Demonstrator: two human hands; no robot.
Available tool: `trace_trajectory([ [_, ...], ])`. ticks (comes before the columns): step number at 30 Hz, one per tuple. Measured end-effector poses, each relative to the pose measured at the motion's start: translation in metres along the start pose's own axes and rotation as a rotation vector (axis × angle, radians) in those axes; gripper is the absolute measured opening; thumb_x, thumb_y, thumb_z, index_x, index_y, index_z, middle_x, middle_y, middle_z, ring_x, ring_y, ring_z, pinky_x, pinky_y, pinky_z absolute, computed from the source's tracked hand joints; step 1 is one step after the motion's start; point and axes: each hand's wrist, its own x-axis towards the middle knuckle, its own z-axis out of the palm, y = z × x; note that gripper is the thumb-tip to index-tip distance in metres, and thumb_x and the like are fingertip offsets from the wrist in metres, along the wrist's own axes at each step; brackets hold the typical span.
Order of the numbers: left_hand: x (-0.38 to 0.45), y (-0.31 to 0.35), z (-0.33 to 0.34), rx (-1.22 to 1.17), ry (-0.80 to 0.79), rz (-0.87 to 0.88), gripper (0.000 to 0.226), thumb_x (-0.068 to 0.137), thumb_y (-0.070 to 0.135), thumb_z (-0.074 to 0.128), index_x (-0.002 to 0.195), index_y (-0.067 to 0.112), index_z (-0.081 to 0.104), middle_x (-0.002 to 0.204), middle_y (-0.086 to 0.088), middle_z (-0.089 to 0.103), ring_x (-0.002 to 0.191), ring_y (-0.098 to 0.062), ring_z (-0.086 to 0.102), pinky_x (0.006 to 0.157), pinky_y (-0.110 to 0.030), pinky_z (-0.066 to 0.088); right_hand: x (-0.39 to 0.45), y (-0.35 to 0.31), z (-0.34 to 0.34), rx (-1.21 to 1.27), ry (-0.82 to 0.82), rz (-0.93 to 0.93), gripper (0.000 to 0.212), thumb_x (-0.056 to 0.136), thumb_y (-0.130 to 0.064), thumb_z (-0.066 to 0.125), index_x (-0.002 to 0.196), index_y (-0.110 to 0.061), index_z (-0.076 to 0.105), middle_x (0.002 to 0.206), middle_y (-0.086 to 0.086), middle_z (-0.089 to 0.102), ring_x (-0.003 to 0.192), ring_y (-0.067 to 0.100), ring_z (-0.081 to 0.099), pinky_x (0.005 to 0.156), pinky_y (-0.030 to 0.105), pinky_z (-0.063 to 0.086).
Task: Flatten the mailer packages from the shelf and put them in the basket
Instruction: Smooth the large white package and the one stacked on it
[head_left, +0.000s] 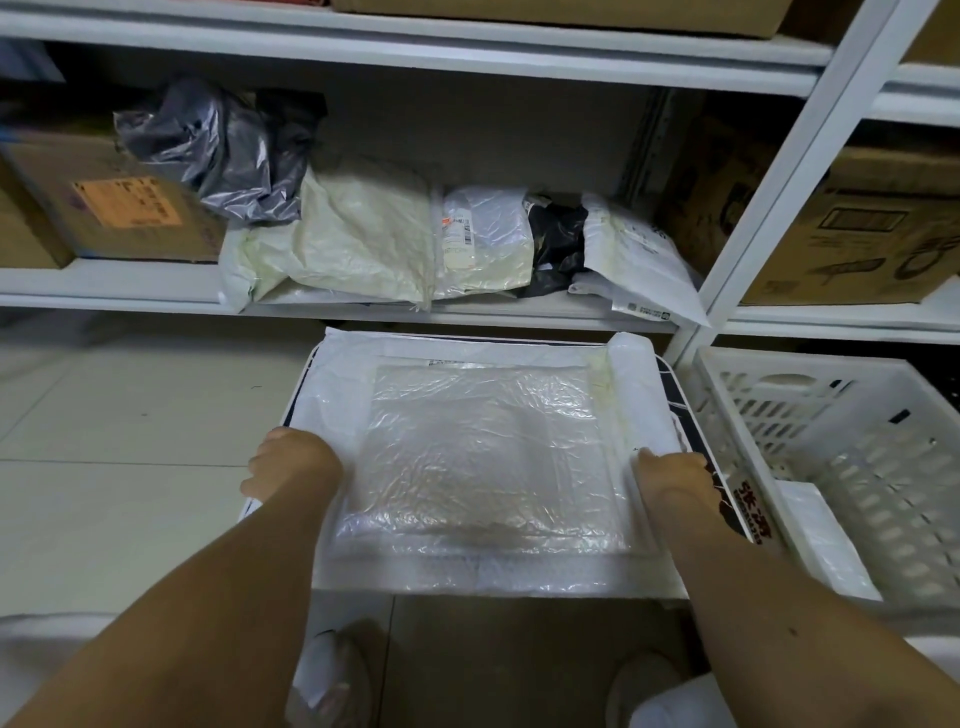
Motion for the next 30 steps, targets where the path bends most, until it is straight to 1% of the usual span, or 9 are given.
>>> trace_trajectory([
  [2,-0.002,0.002,-0.004,-0.005,-0.018,0.037,0.044,0.094,0.013,0.045,0.136,0.001,0.042,0.133,-0.017,0.049,0.123,-0.034,0.046,0.103,-0.045,0.036,-0.003,-0.003,-0.001,0.024,0.017,-0.013,0.064,0.078,-0.053,0.055,0.122,-0.007,0.049,0.114,0.014,0.061,0.104,0.036,0.059,0.094,0.048,0.047],
  [4,-0.008,0.004,-0.009,0.012,-0.032,0.108,0.039,0.091,0.013,0.05,0.129,0.003,0.05,0.124,-0.018,0.055,0.115,-0.036,0.052,0.098,-0.045,0.044,-0.008,-0.005,-0.003,0.027,0.025,-0.065,0.052,0.079,-0.046,0.055,0.116,-0.01,0.054,0.103,0.011,0.064,0.093,0.034,0.063,0.085,0.044,0.053],
  [7,-0.025,0.008,-0.014,0.035,-0.048,0.222,0.04,0.087,0.016,0.056,0.126,0.006,0.049,0.121,-0.017,0.054,0.113,-0.036,0.054,0.094,-0.045,0.046,-0.029,-0.009,-0.011,-0.003,0.036,-0.147,0.041,0.088,-0.031,0.056,0.12,-0.006,0.055,0.109,0.014,0.064,0.096,0.035,0.064,0.082,0.041,0.054],
  [12,-0.057,0.004,-0.025,0.149,-0.044,0.366,0.038,0.082,0.015,0.06,0.119,0.013,0.049,0.108,-0.007,0.06,0.101,-0.026,0.06,0.083,-0.036,0.048,-0.074,-0.001,-0.02,-0.149,0.058,-0.287,0.057,0.096,-0.02,0.054,0.14,0.002,0.026,0.126,0.019,0.058,0.112,0.036,0.059,0.085,0.039,0.048],
  [16,-0.076,-0.009,-0.044,0.193,-0.002,0.399,0.034,0.083,0.014,0.059,0.116,0.014,0.05,0.106,-0.004,0.061,0.101,-0.024,0.061,0.081,-0.033,0.046,-0.095,0.014,-0.025,-0.309,0.119,-0.419,0.072,0.099,-0.019,0.044,0.155,-0.017,-0.001,0.119,0.014,0.062,0.104,0.03,0.062,0.073,0.037,0.046],
  [18,-0.085,-0.017,-0.056,0.208,0.007,0.401,0.033,0.082,0.013,0.063,0.113,0.015,0.053,0.106,-0.004,0.062,0.1,-0.024,0.061,0.08,-0.033,0.046,-0.104,0.018,-0.03,-0.354,0.134,-0.465,0.075,0.098,-0.014,0.042,0.155,-0.027,-0.005,0.115,0.012,0.064,0.099,0.028,0.063,0.068,0.034,0.043],
  [21,-0.099,-0.026,-0.072,0.206,0.03,0.381,0.028,0.082,0.01,0.064,0.109,0.015,0.057,0.106,-0.004,0.063,0.101,-0.024,0.062,0.084,-0.033,0.048,-0.115,0.021,-0.042,-0.351,0.151,-0.528,0.073,0.095,-0.011,0.043,0.154,-0.032,0.006,0.109,0.01,0.064,0.093,0.026,0.063,0.066,0.033,0.045],
  [25,-0.121,-0.031,-0.094,0.167,0.088,0.397,0.026,0.083,0.011,0.064,0.107,0.014,0.059,0.101,-0.005,0.064,0.098,-0.024,0.062,0.08,-0.031,0.047,-0.132,0.02,-0.072,-0.319,0.211,-0.588,0.055,0.093,-0.01,0.044,0.143,-0.027,0.028,0.11,0.011,0.062,0.097,0.029,0.061,0.066,0.034,0.043],
  [30,-0.152,-0.015,-0.134,0.139,0.163,0.465,0.033,0.082,0.011,0.067,0.114,0.012,0.059,0.109,-0.007,0.064,0.103,-0.025,0.062,0.078,-0.032,0.045,-0.141,0.021,-0.12,-0.282,0.293,-0.601,0.053,0.096,-0.008,0.04,0.144,-0.027,0.03,0.118,0.014,0.06,0.107,0.031,0.059,0.074,0.035,0.043],
])
